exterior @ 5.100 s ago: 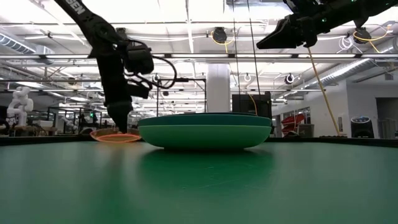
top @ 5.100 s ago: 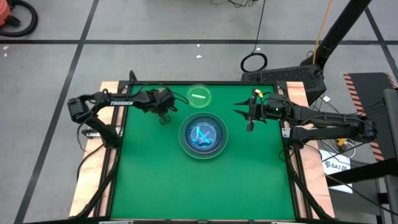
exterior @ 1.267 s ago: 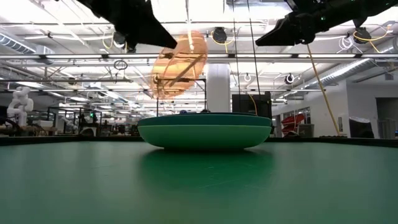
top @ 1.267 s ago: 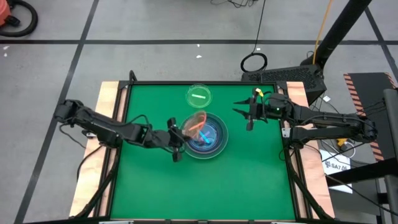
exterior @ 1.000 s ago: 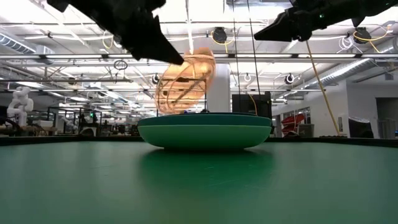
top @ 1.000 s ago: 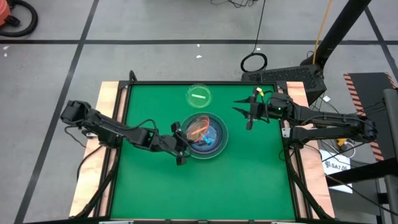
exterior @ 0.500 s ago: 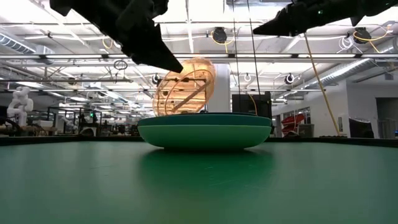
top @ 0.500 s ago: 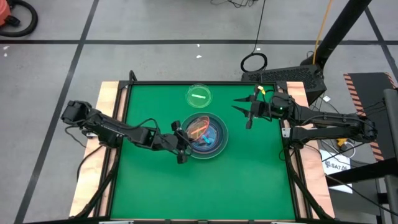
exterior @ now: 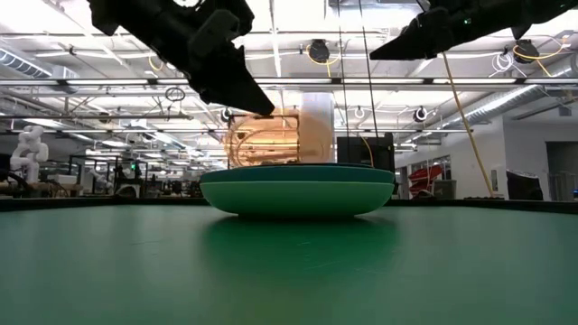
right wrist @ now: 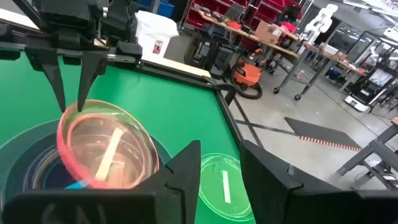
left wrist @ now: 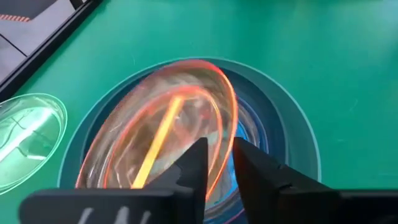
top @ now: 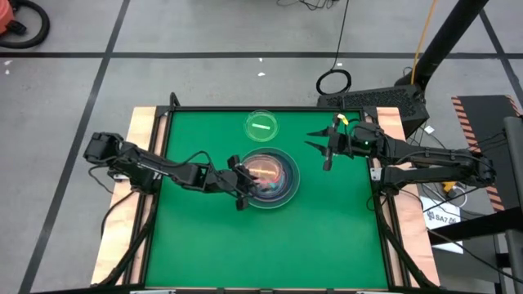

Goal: Stack plastic plates
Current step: Stack the orange plate on top of the blue plate, then stack the light green plate on top of the orange plate

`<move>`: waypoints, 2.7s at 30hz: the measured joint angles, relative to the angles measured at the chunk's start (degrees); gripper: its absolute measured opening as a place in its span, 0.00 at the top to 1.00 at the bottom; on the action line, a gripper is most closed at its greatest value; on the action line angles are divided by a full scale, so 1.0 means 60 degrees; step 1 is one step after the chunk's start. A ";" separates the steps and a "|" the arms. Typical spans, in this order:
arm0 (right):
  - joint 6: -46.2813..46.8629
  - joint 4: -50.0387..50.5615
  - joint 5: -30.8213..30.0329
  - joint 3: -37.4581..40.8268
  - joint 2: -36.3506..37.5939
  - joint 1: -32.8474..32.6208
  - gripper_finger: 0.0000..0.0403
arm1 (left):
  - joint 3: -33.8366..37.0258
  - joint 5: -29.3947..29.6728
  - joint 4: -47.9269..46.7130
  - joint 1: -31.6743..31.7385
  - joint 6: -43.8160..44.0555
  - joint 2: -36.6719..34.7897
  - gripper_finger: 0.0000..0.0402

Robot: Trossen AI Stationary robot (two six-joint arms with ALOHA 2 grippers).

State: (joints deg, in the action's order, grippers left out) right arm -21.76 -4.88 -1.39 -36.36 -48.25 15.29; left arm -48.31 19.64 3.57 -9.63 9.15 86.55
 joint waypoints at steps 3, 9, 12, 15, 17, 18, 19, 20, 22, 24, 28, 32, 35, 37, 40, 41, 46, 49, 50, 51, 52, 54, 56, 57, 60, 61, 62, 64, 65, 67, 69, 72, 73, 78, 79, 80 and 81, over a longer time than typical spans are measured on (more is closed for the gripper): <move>-0.0001 -0.0004 0.0000 0.0000 -0.0011 0.0000 0.74 | 0.0000 0.0000 0.0139 0.0030 -0.0043 0.0059 0.75; 0.0024 -0.0005 -0.0004 0.0000 -0.0012 0.0000 0.74 | -0.0004 -0.0004 -0.0276 0.0109 -0.0102 -0.0174 0.74; 0.0502 -0.0150 -0.0267 0.0000 -0.0108 -0.0004 0.74 | 0.0000 -0.0004 -0.1035 0.0102 -0.0341 -0.0556 0.73; 0.1178 -0.0169 -0.0822 -0.0083 -0.0424 -0.0004 0.74 | 0.0000 0.0171 -0.1755 0.0178 -0.0798 -0.1041 0.73; 0.1564 -0.0229 -0.1164 -0.0360 -0.0826 -0.0004 0.74 | 0.0000 0.0445 -0.2252 0.0296 -0.1195 -0.1450 0.73; 0.1758 -0.0212 -0.1328 -0.0499 -0.1037 -0.0004 0.74 | 0.0000 0.0520 -0.2585 0.0376 -0.1405 -0.1660 0.73; 0.1981 -0.0198 -0.1501 -0.0692 -0.1300 -0.0004 0.74 | 0.0000 0.0578 -0.2791 0.0482 -0.1624 -0.1832 0.73; 0.2230 -0.0210 -0.1560 -0.0923 -0.1567 0.0003 0.74 | 0.0000 0.0621 -0.2975 0.0611 -0.1824 -0.2018 0.73; 0.2699 -0.0120 -0.1559 -0.1349 -0.2176 0.0030 0.74 | 0.0000 0.0704 -0.3417 0.0903 -0.2203 -0.2381 0.73; 0.3208 -0.0118 -0.1558 -0.1848 -0.2848 0.0081 0.74 | -0.0004 0.0736 -0.3472 0.1239 -0.2630 -0.2730 0.73; 0.4195 0.0061 -0.1515 -0.2888 -0.4164 0.0356 0.74 | -0.0004 0.0727 -0.3669 0.1866 -0.3227 -0.3377 0.73; 0.4467 0.1166 -0.1512 -0.4081 -0.5377 0.0720 0.74 | -0.0004 0.0478 -0.4116 0.2311 -0.3754 -0.3842 0.73; 0.4777 0.1679 -0.1515 -0.4925 -0.6253 0.1073 0.74 | 0.0000 0.0415 -0.4531 0.2601 -0.3925 -0.4130 0.73; 0.5054 0.2007 -0.1515 -0.5372 -0.6728 0.1330 0.74 | 0.0000 0.0344 -0.4722 0.2765 -0.3961 -0.4306 0.73; 0.5529 0.2598 -0.1502 -0.6025 -0.7391 0.1768 0.74 | 0.0072 0.0199 -0.4798 0.2984 -0.4017 -0.4517 0.73; 0.5701 0.2847 -0.1494 -0.6212 -0.7576 0.1922 0.74 | 0.0123 0.0169 -0.4851 0.3058 -0.4012 -0.4619 0.73; 0.6634 0.3702 -0.1482 -0.6700 -0.8368 0.2516 0.74 | 0.0529 0.0160 -0.4955 0.3361 -0.4009 -0.5192 0.73; 0.7387 0.4037 -0.1078 -0.6706 -0.8785 0.2754 0.73 | 0.0682 0.0153 -0.5017 0.3509 -0.3970 -0.5648 0.73; 0.7549 0.4059 -0.0874 -0.6706 -0.8929 0.2819 0.73 | 0.0712 0.0153 -0.5071 0.3562 -0.3940 -0.5790 0.73; 0.7664 0.4013 -0.0720 -0.6706 -0.9075 0.2846 0.72 | 0.0727 0.0154 -0.5147 0.3624 -0.3902 -0.5938 0.74; 0.7747 0.3967 -0.0630 -0.6706 -0.9225 0.2854 0.72 | 0.0732 0.0155 -0.5255 0.3662 -0.3814 -0.6077 0.74; 0.7775 0.3753 -0.0495 -0.6706 -0.9526 0.2860 0.70 | 0.0732 0.0159 -0.5314 0.3755 -0.3627 -0.6310 0.74; 0.7829 0.3536 -0.0495 -0.6706 -0.9828 0.2860 0.70 | 0.0732 0.0169 -0.5351 0.3817 -0.3527 -0.6471 0.74; 0.7839 0.3354 -0.0489 -0.6706 -0.9964 0.2860 0.70 | 0.0732 0.0171 -0.5340 0.3835 -0.3504 -0.6519 0.74; 0.7842 0.3013 -0.0495 -0.6706 -1.0267 0.2862 0.70 | 0.0732 0.0172 -0.5355 0.3866 -0.3446 -0.6569 0.74; 0.7842 0.2955 -0.0516 -0.6706 -1.0322 0.2880 0.70 | 0.0732 0.0171 -0.5354 0.3865 -0.3443 -0.6569 0.74; 0.7849 0.2916 -0.0527 -0.6706 -1.0373 0.2897 0.70 | 0.0732 0.0175 -0.5357 0.3861 -0.3445 -0.6566 0.74; 0.7981 0.2886 -0.0505 -0.6706 -1.0416 0.2961 0.70 | 0.0732 0.0178 -0.5351 0.3863 -0.3458 -0.6563 0.74; 0.8018 0.2894 -0.0536 -0.6706 -1.0422 0.2989 0.70 | 0.0732 0.0179 -0.5338 0.3861 -0.3469 -0.6562 0.74; 0.7995 0.2803 -0.0840 -0.6706 -1.0484 0.3005 0.71 | 0.0732 0.0207 -0.5314 0.3861 -0.3475 -0.6559 0.74; 0.7957 0.2858 -0.1062 -0.6711 -1.0590 0.3009 0.71 | 0.0732 0.0211 -0.5318 0.3861 -0.3475 -0.6559 0.74; 0.8006 0.2693 -0.1007 -0.6699 -1.0924 0.3002 0.71 | 0.0732 0.0217 -0.5334 0.3863 -0.3475 -0.6557 0.74; 0.8013 0.2723 -0.0998 -0.6699 -1.1033 0.2974 0.71 | 0.0732 0.0217 -0.5338 0.3861 -0.3474 -0.6555 0.74; 0.8197 0.2718 -0.0991 -0.6696 -1.1493 0.2835 0.71 | 0.0732 0.0222 -0.5344 0.3869 -0.3440 -0.6555 0.74; 0.8250 0.2697 -0.0984 -0.6696 -1.1493 0.2810 0.71 | 0.0732 0.0222 -0.5344 0.3869 -0.3433 -0.6555 0.74; 0.8277 0.2662 -0.0995 -0.6699 -1.1489 0.2783 0.71 | 0.0732 0.0221 -0.5349 0.3869 -0.3428 -0.6555 0.74; 0.8287 0.2618 -0.1004 -0.6699 -1.1489 0.2759 0.71 | 0.0732 0.0222 -0.5350 0.3869 -0.3432 -0.6555 0.74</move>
State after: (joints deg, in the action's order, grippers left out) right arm 27.97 10.83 -7.41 -76.55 -117.19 31.84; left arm -43.92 20.97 -28.53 13.58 -11.44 47.22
